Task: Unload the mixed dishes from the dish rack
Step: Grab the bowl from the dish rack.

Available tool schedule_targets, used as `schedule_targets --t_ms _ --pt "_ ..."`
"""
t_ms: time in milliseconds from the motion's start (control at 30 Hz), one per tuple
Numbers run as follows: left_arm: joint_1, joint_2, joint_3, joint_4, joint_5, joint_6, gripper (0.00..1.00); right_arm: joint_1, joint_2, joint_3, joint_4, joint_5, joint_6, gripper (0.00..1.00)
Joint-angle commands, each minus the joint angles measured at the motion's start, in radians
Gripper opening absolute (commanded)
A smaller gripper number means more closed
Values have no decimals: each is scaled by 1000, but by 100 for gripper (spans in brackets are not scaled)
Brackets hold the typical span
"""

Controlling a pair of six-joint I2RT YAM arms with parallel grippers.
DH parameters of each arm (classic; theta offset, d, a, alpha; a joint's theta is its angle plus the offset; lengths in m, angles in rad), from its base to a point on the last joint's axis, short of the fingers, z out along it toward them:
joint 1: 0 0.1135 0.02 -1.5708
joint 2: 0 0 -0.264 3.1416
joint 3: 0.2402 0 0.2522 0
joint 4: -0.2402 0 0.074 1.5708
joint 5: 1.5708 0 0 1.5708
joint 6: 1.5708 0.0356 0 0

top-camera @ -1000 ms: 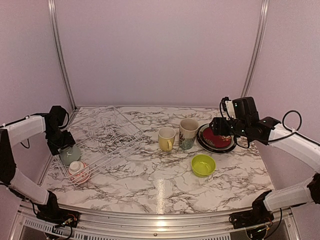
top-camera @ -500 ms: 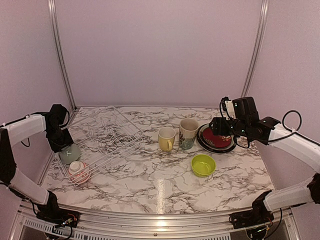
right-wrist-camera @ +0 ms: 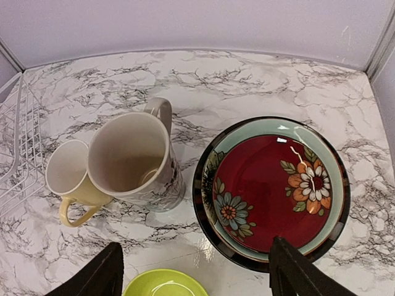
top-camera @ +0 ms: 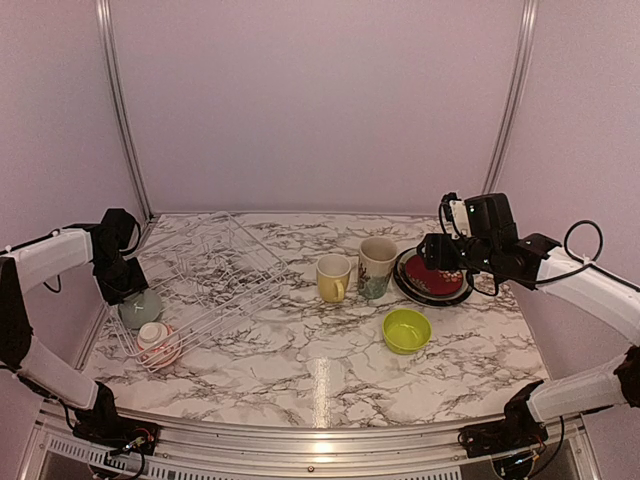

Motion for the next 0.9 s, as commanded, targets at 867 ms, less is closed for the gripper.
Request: schedule_targets --t_ms 867 --pt "-11 70 47 33 -45 132 80 -4 15 -1 24 -19 14 78"
